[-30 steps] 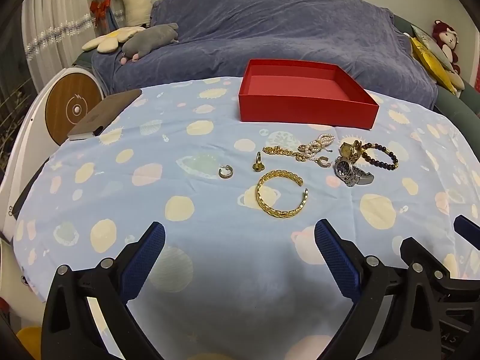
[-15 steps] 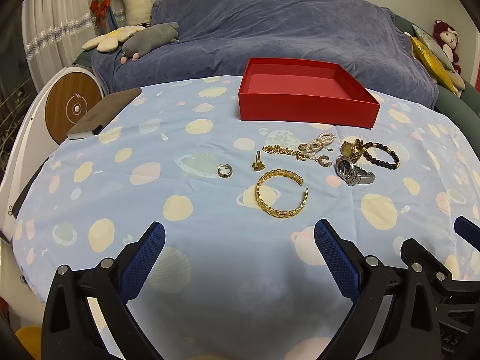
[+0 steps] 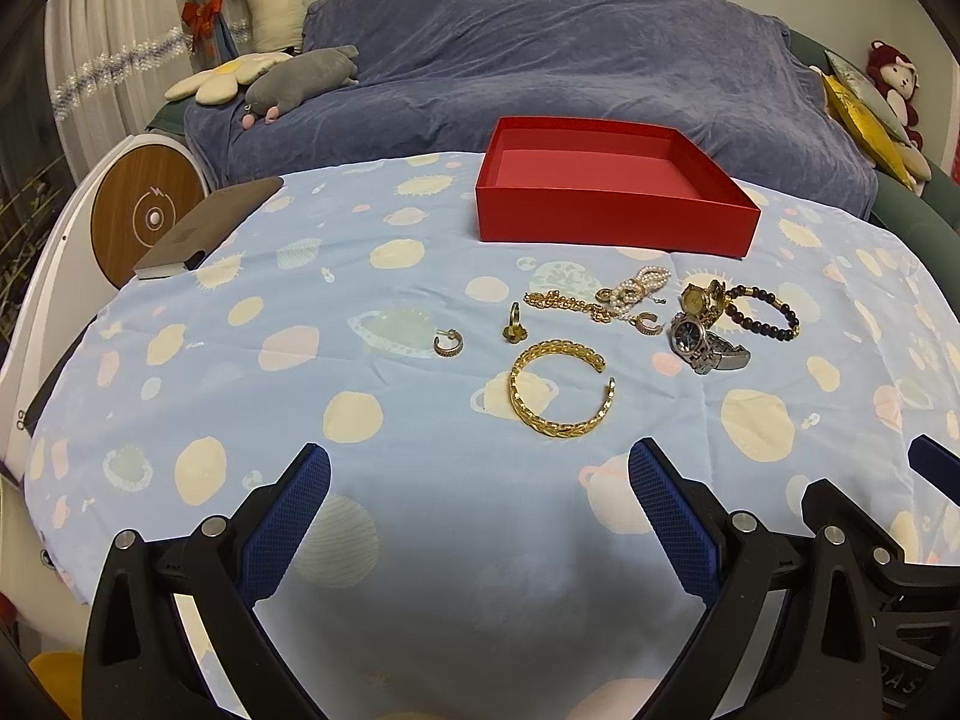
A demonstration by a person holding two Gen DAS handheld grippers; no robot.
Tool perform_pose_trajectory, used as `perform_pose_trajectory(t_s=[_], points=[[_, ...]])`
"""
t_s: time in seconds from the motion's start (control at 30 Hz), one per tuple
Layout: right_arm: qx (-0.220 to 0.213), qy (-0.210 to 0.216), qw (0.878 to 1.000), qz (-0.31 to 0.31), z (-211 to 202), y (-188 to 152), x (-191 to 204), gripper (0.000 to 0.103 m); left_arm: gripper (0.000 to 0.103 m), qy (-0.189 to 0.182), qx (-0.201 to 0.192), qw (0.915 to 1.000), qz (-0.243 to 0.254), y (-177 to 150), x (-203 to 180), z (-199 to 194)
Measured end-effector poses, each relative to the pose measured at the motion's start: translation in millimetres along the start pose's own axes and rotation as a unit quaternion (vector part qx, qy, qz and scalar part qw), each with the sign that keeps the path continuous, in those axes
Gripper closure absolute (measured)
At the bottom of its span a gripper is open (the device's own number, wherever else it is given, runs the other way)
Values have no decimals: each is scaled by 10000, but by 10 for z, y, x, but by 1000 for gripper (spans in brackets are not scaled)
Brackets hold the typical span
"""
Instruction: Organize jewelry
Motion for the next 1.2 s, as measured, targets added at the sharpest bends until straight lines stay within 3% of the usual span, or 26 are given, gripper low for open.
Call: perform_pose_trajectory(t_s=[1.2], points=[[-27, -9, 10000, 2, -11, 0, -5, 5, 6, 43, -76, 10000, -12, 1, -10, 21]])
Point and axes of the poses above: each gripper's, at about its wrist camera, not at the fingertips, and z roughly the way its jaws point, x to its left, y to its top, the point moved 8 cm from there along z, roughly the way its jaws point, and after that the axes turned 3 degrees about z, right-handed, at the moved point
